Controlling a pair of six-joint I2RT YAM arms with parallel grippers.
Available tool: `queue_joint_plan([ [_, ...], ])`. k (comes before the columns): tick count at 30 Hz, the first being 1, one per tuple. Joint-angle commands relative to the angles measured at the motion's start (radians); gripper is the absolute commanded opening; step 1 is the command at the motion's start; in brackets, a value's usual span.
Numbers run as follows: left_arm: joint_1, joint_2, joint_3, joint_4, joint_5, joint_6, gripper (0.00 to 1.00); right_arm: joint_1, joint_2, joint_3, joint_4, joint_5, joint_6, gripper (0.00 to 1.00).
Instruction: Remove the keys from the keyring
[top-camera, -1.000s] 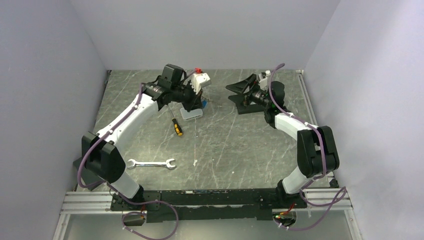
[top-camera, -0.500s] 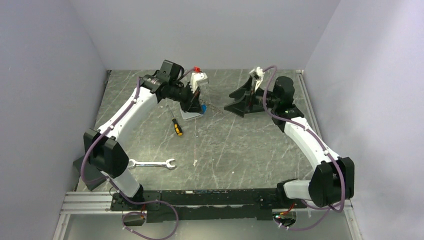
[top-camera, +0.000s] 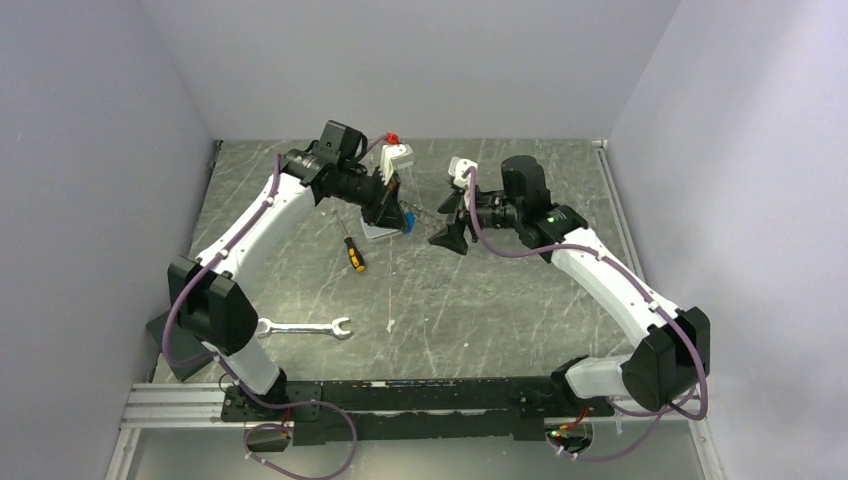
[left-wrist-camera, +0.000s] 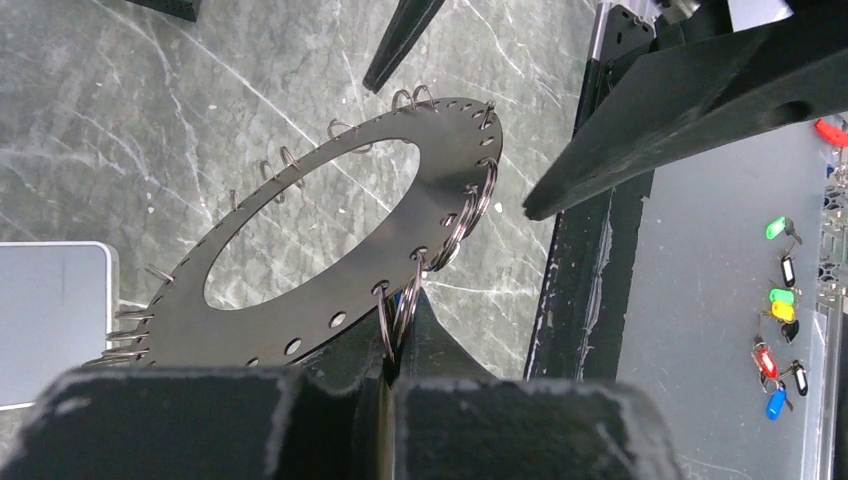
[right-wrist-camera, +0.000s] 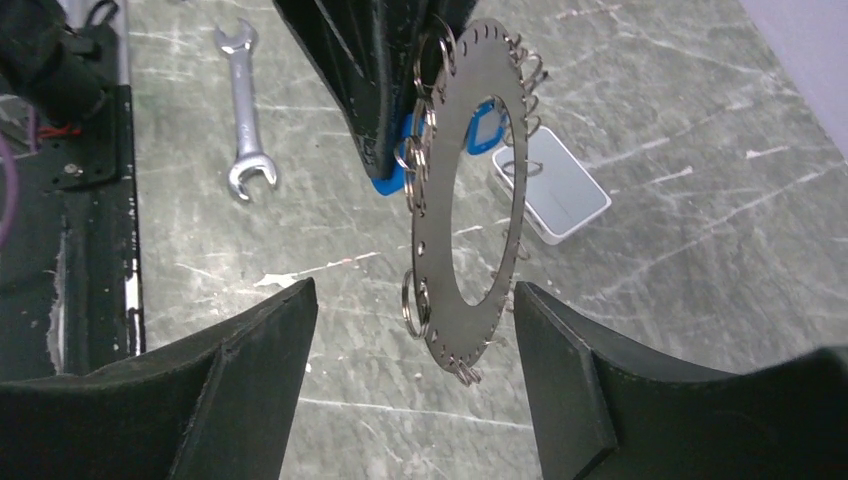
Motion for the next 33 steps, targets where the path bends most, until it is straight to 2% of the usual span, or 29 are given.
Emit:
queue_joint_plan([
  [1, 0.003, 0.001, 0.007, 0.043, 0.069, -0.032, 0.0, 0.035, 0.011, 0.036, -0.001, 0.127, -0.066, 0.72],
  [6, 0.003, 0.009, 0.012, 0.035, 0.083, -0.04, 0.0, 0.064, 0.021, 0.041, 0.019, 0.208, -0.075, 0.57],
  [18, 0.004, 0.019, 0.014, 0.034, 0.082, -0.04, 0.0, 0.077, 0.03, 0.065, 0.01, 0.216, -0.076, 0.24],
  [20, 0.003, 0.025, 0.02, 0.03, 0.081, -0.041, 0.0, 0.078, 0.031, 0.066, 0.009, 0.217, -0.078, 0.15],
  [22, 0.004, 0.031, 0.026, 0.028, 0.082, -0.044, 0.0, 0.08, 0.033, 0.066, 0.01, 0.22, -0.073, 0.0],
  [26, 0.004, 0.034, 0.023, 0.032, 0.075, -0.056, 0.0, 0.08, 0.032, 0.055, 0.036, 0.243, -0.018, 0.0],
  [33, 0.005, -0.006, -0.038, 0.113, 0.021, -0.121, 0.0, 0.079, 0.038, 0.025, 0.125, 0.368, 0.16, 0.0],
])
